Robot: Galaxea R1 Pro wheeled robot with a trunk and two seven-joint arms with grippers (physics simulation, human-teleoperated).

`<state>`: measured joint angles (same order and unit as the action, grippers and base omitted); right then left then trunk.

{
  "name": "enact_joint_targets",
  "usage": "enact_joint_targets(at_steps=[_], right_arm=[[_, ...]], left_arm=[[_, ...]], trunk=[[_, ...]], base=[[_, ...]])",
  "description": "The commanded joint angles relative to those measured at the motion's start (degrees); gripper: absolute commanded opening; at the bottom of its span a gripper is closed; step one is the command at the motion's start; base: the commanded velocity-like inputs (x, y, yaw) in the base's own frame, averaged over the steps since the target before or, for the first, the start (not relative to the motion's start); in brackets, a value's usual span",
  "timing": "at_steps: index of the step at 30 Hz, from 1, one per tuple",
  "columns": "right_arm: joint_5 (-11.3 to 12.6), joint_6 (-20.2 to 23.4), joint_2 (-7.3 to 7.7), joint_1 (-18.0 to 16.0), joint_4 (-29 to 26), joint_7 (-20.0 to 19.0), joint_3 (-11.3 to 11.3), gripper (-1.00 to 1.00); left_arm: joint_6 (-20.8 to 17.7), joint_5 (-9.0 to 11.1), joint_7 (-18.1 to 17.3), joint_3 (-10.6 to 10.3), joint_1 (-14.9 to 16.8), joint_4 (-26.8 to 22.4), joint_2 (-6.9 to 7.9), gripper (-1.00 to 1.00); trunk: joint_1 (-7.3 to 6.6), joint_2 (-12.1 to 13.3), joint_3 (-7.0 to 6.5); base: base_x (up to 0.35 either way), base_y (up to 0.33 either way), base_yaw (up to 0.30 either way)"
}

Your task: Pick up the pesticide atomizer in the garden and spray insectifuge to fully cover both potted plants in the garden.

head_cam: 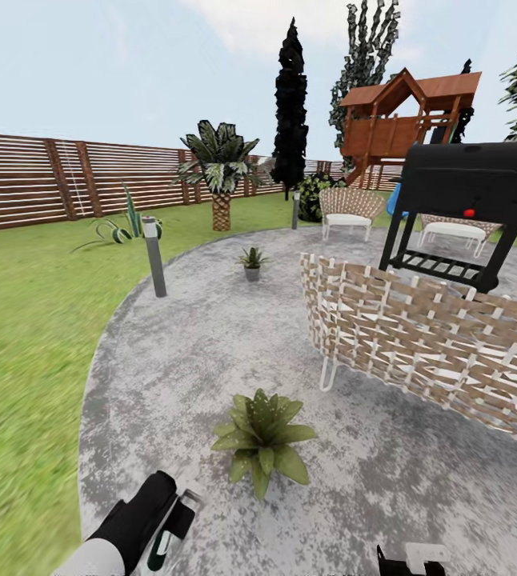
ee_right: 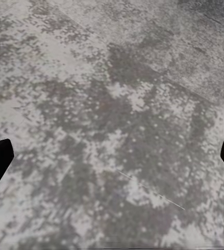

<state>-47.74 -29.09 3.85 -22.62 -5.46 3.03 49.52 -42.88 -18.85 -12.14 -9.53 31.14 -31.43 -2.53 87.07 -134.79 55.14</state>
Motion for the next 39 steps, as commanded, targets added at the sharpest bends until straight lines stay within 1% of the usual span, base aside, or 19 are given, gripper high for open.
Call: enact_joint_targets(at_steps=[1,6,10,13,15,18,20,21,23,25,26,29,31,37,39], right_arm=[[-0.60,-0.18,0.01,-0.05,0.10,0.32,0.31,1.00],[-0.60,-0.18,0.01,-0.05,0.10,0.31,0.31,1.00],[-0.60,-0.18,0.01,-0.05,0.10,0.31,0.31,1.00],[-0.60,-0.18,0.01,-0.05,0.10,0.31,0.31,1.00],[-0.60,-0.18,0.03,-0.05,0.07,0.31,0.31,1.00],[-0.60,-0.18,0.12,-0.05,0.02,0.37,0.37,1.00],[-0.60,-0.18,0.20,-0.05,0.02,0.40,0.39,1.00],[-0.60,-0.18,0.23,-0.05,0.01,0.40,0.40,1.00],[-0.60,-0.18,0.21,-0.05,0.01,0.40,0.34,1.00],[-0.60,-0.18,0.19,-0.05,0.01,0.40,0.32,1.00],[-0.60,-0.18,0.19,-0.05,0.01,0.40,0.32,1.00],[-0.60,-0.18,0.19,-0.05,0.01,0.40,0.31,1.00],[-0.60,-0.18,0.19,-0.05,0.01,0.40,0.31,1.00],[-0.60,-0.18,0.19,-0.05,0.01,0.40,0.31,1.00],[-0.60,-0.18,0.19,-0.05,0.05,0.40,0.31,1.00]], left_arm=[[-0.25,-0.54,-0.44,-0.02,0.08,-0.11,0.25,-1.00],[-0.28,-0.66,-0.47,0.69,0.24,-0.07,1.39,-1.00],[-0.08,-0.60,-0.51,0.75,0.06,0.35,1.47,-1.00],[0.14,-0.43,-0.99,0.61,-0.03,0.23,1.30,-1.00],[0.01,-0.55,-1.17,0.39,0.37,-0.61,0.76,-1.00],[-0.52,-0.66,-1.21,0.02,0.78,-2.47,-0.61,-1.00],[-1.03,-0.70,-1.25,-1.15,1.21,-3.94,-1.61,-1.00],[-2.23,-0.68,-1.28,-2.03,1.86,-4.22,-1.79,-1.00],[-7.70,-0.67,-1.30,-4.65,3.71,-4.49,-2.19,-1.00],[-11.32,-0.62,-1.34,-6.40,5.40,-4.89,-2.38,-1.00],[-12.37,-0.56,-1.46,-6.91,6.14,-5.34,-2.55,-1.00],[-13.41,-0.52,-2.59,-7.37,7.79,-6.55,-3.59,-1.00],[-13.64,-0.50,-2.81,-7.38,8.04,-6.68,-4.11,-1.00],[-13.23,-0.38,-2.99,-7.26,7.25,-6.64,-4.23,-1.00],[-12.90,-0.34,-3.06,-7.26,6.42,-6.42,-4.18,-1.00]], trunk=[[-0.01,-0.02,0.05],[-0.01,-0.02,0.05],[-0.01,-0.02,0.05],[-0.01,-0.02,0.05],[-0.01,-0.02,0.05],[-0.01,-0.02,0.05],[-0.01,-0.02,0.05],[-0.01,-0.02,0.05],[-0.01,-0.02,0.05],[-0.01,-0.02,0.05],[-0.01,-0.02,0.05],[-0.01,-0.02,0.05],[-0.01,-0.02,0.05],[-0.01,-0.02,0.05],[-0.01,-0.02,0.05]], base=[[0.000,0.000,-0.241],[0.000,0.000,-0.269],[0.000,0.000,-0.276],[0.000,0.000,-0.121],[0.000,0.000,-0.026],[-0.109,0.000,-0.006],[-0.259,0.000,-0.001],[-0.119,0.000,0.000],[-0.046,0.000,0.000],[-0.015,0.000,0.000],[-0.005,0.000,0.000],[-0.002,0.000,0.000],[0.000,0.000,0.000],[0.000,0.000,0.000],[0.000,0.000,0.000]])
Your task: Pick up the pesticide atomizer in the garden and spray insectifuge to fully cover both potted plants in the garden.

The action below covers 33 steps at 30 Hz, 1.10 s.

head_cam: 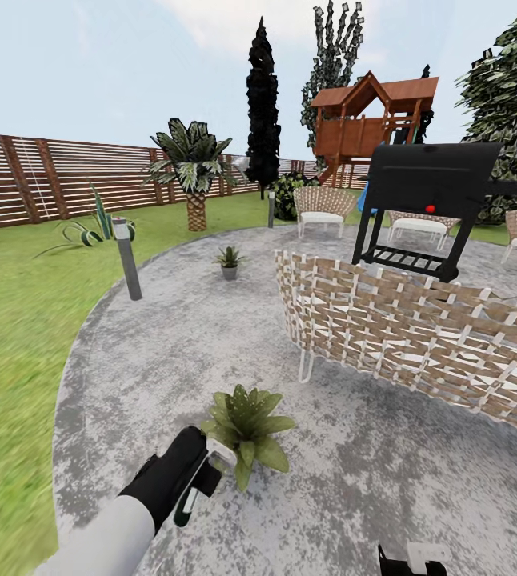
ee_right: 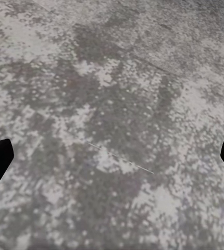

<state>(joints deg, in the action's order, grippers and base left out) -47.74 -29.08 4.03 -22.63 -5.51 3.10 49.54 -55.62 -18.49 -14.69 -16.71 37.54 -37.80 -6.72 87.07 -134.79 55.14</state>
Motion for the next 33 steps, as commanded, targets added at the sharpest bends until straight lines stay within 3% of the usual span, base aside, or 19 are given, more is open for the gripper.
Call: enact_joint_targets(at_steps=[1,5,9,11,15,19,25,29,31,33], right_arm=[[-0.60,-0.19,0.02,-0.05,0.12,0.32,0.30,1.00],[-0.60,-0.19,0.02,-0.05,0.13,0.32,0.30,1.00],[-0.60,-0.19,0.02,-0.05,0.14,0.32,0.30,1.00],[-0.60,-0.19,0.02,-0.05,0.12,0.32,0.30,1.00],[-0.60,-0.19,0.02,-0.05,0.14,0.32,0.30,1.00],[-0.60,-0.19,0.02,-0.05,0.15,0.32,0.30,1.00],[-0.60,-0.19,0.02,-0.05,0.15,0.32,0.30,1.00],[-0.60,-0.19,0.01,-0.05,0.15,0.32,0.30,1.00],[-0.60,-0.19,0.00,-0.05,0.15,0.32,0.30,1.00],[-0.60,-0.19,-0.01,-0.05,0.15,0.32,0.30,1.00]], left_arm=[[0.03,-0.68,-0.56,-0.08,-0.74,0.03,0.03,-1.00],[1.85,-0.57,-0.48,0.23,-1.36,-0.24,0.00,-1.00],[6.08,4.98,0.10,0.39,-1.25,-0.41,-0.13,-1.00],[6.37,6.11,0.41,0.46,-1.27,-0.01,-0.02,-1.00],[6.40,6.52,0.47,0.34,-2.42,0.95,0.46,-1.00],[6.49,6.37,0.54,0.36,-6.03,1.60,0.71,-1.00],[6.23,6.52,0.54,0.63,-6.30,0.79,0.69,-1.00],[5.98,6.46,0.63,7.33,-4.21,0.53,0.60,-1.00],[6.10,6.31,0.63,8.83,-4.37,1.00,0.65,-1.00],[6.35,6.09,0.63,8.87,-4.60,1.36,0.66,-1.00]], trunk=[[-0.01,-0.02,0.05],[-0.01,-0.02,0.05],[-0.01,-0.02,0.05],[-0.01,-0.02,0.05],[-0.01,-0.02,0.05],[-0.01,-0.02,0.05],[-0.01,-0.02,0.05],[-0.01,-0.02,0.05],[-0.01,-0.02,0.05],[-0.01,-0.02,0.05]], base=[[0.000,0.000,0.000],[0.000,0.000,0.000],[0.000,0.000,0.000],[0.000,0.000,0.000],[0.000,0.000,0.000],[0.000,0.000,0.000],[0.000,0.000,0.000],[0.000,0.000,0.000],[0.000,0.000,0.000],[0.000,0.000,0.000]])
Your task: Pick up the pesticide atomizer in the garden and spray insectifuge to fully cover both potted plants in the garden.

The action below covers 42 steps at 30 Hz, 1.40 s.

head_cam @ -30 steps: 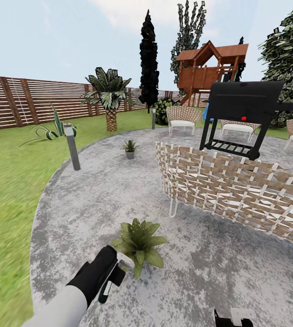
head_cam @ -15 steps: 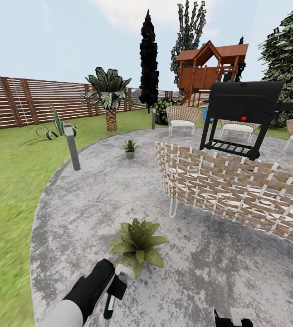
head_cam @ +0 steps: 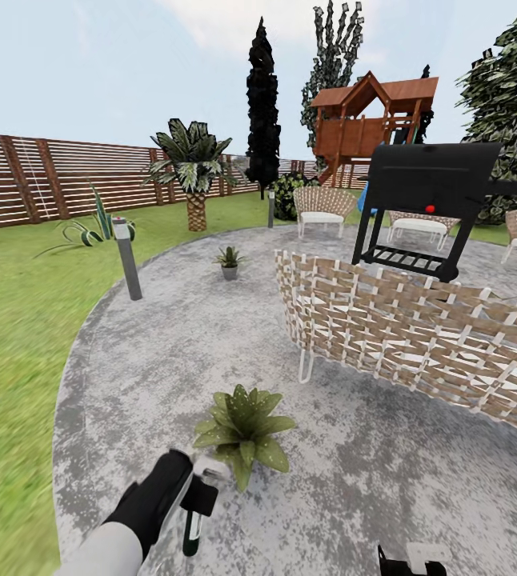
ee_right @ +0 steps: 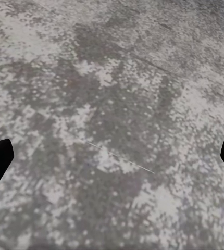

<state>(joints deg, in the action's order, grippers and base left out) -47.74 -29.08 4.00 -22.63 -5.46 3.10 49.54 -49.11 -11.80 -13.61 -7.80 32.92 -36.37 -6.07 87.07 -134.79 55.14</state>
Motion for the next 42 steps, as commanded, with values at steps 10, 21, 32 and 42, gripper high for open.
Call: enact_joint_targets(at_steps=[10,21,32,42], right_arm=[[-0.60,-0.19,-0.03,-0.05,0.10,0.32,0.30,1.00],[-0.60,-0.19,0.02,-0.05,0.10,0.32,0.30,1.00],[-0.60,-0.19,-0.04,-0.05,0.10,0.32,0.30,1.00],[-0.60,-0.19,-0.04,-0.05,0.10,0.32,0.30,1.00]], left_arm=[[0.07,-3.47,-0.39,-0.29,-2.70,0.11,-0.08,-1.00],[-0.01,-3.51,-0.29,-0.16,-2.69,-0.02,-0.09,-1.00],[-0.30,-3.58,-0.30,0.24,-1.95,-0.70,0.16,-1.00],[-0.72,-3.51,-0.45,0.48,-2.21,-0.83,3.32,-1.00]], trunk=[[-0.01,-0.02,0.05],[-0.01,-0.02,0.05],[-0.01,-0.02,0.05],[-0.01,-0.02,0.05]], base=[[0.000,0.000,0.096],[0.006,-0.148,0.013],[0.066,-0.263,0.153],[0.020,-0.026,0.044]])
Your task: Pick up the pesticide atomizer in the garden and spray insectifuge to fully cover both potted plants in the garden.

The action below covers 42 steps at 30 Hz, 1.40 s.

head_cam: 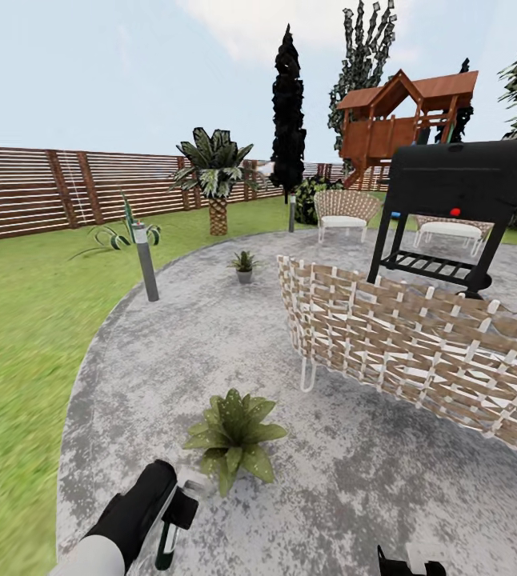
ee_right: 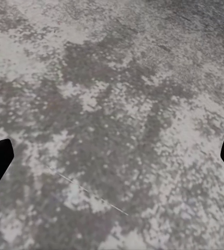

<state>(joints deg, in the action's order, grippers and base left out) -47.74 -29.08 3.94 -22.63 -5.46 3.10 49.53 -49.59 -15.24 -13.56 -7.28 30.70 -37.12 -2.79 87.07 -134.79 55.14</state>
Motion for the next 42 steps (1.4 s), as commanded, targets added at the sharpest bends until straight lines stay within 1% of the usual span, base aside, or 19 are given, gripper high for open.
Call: enact_joint_targets(at_steps=[1,2,3,7,11,13,14,16,17,19,22,24,26,27,29,33,38,40,42], right_arm=[[-0.60,-0.19,0.02,-0.05,0.10,0.32,0.30,1.00],[-0.60,-0.19,0.02,-0.05,0.10,0.32,0.30,1.00],[-0.60,-0.19,0.02,-0.05,0.10,0.32,0.30,1.00],[-0.60,-0.19,0.02,-0.05,0.10,0.32,0.30,1.00],[-0.60,-0.19,0.02,-0.05,0.10,0.32,0.30,1.00],[-0.60,-0.19,0.02,-0.05,0.10,0.32,0.30,1.00],[-0.60,-0.19,0.02,-0.05,0.10,0.32,0.30,1.00],[-0.60,-0.19,0.02,-0.05,0.10,0.32,0.30,1.00],[-0.60,-0.19,0.02,-0.05,0.10,0.32,0.30,1.00],[-0.60,-0.19,0.02,-0.05,0.10,0.32,0.30,1.00],[-0.60,-0.19,0.02,-0.05,0.10,0.32,0.30,1.00],[-0.60,-0.19,0.02,-0.05,0.10,0.32,0.30,1.00],[-0.60,-0.19,0.02,-0.05,0.10,0.32,0.30,1.00],[-0.60,-0.19,0.02,-0.05,0.10,0.32,0.30,1.00],[-0.60,-0.19,0.02,-0.05,0.10,0.32,0.30,1.00],[-0.60,-0.19,0.02,-0.05,0.10,0.32,0.30,1.00],[-0.60,-0.19,0.02,-0.05,0.10,0.32,0.30,1.00],[-0.60,-0.19,0.02,-0.05,0.10,0.32,0.30,1.00],[-0.60,-0.19,0.02,-0.05,0.10,0.32,0.30,1.00]], left_arm=[[-0.19,-0.01,-0.50,0.01,-0.21,0.21,0.91,-1.00],[-0.12,-0.03,-0.47,-0.05,-0.31,0.52,1.32,-1.00],[-0.10,-0.02,-0.45,-0.18,-0.33,0.60,1.40,-1.00],[-0.07,-0.05,-0.34,-0.44,-0.28,0.73,0.94,-1.00],[-0.15,-0.05,-0.34,-0.30,0.45,0.11,0.72,-1.00],[-0.15,-0.05,-0.25,-0.25,1.30,-0.06,0.80,-1.00],[-0.16,-0.05,0.26,-0.18,1.68,-0.07,0.87,-1.00],[-0.16,0.10,3.59,-0.02,2.00,-0.02,0.75,-1.00],[-0.16,0.27,4.72,0.07,1.98,0.21,0.67,-1.00],[-0.07,0.47,5.51,0.10,1.72,0.56,0.47,-1.00],[0.23,0.59,5.49,-0.03,1.45,1.07,0.12,-1.00],[0.48,0.57,5.34,-0.12,1.36,2.95,-0.05,-1.00],[1.43,0.57,5.14,-0.23,1.30,7.86,-0.41,-1.00],[2.82,0.57,5.13,-0.26,1.30,9.40,-0.60,-1.00],[4.08,0.56,5.13,-0.17,1.31,10.04,-0.74,-1.00],[4.40,0.57,5.26,-0.27,1.84,9.38,-1.55,-1.00],[4.41,0.68,5.39,-0.21,2.27,9.15,-1.69,-1.00],[4.18,0.74,5.31,-0.12,2.31,7.24,-1.71,-1.00],[3.52,0.81,5.18,-0.08,2.33,3.44,-1.98,-1.00]], trunk=[[-0.01,-0.02,0.05],[-0.01,-0.02,0.05],[-0.01,-0.02,0.05],[-0.01,-0.02,0.05],[-0.01,-0.02,0.05],[-0.01,-0.02,0.05],[-0.01,-0.02,0.05],[-0.01,-0.02,0.05],[-0.01,-0.02,0.05],[-0.01,-0.02,0.05],[-0.01,-0.02,0.05],[-0.01,-0.02,0.05],[-0.01,-0.02,0.05],[-0.01,-0.02,0.05],[-0.01,-0.02,0.05],[-0.01,-0.02,0.05],[-0.01,-0.02,0.05],[-0.01,-0.02,0.05],[-0.01,-0.02,0.05]], base=[[0.000,0.000,0.000],[0.000,0.000,0.000],[0.000,0.000,0.000],[0.000,0.000,0.000],[0.000,0.000,0.000],[0.000,0.000,0.000],[0.000,0.000,0.000],[0.000,0.000,0.000],[0.000,0.000,0.000],[0.000,0.000,0.000],[0.000,0.000,0.000],[0.000,0.000,0.000],[0.000,0.000,0.000],[0.000,0.000,0.000],[0.000,0.000,0.000],[0.000,0.000,0.000],[0.000,0.000,0.000],[0.000,0.000,0.000],[0.000,0.000,0.000]])
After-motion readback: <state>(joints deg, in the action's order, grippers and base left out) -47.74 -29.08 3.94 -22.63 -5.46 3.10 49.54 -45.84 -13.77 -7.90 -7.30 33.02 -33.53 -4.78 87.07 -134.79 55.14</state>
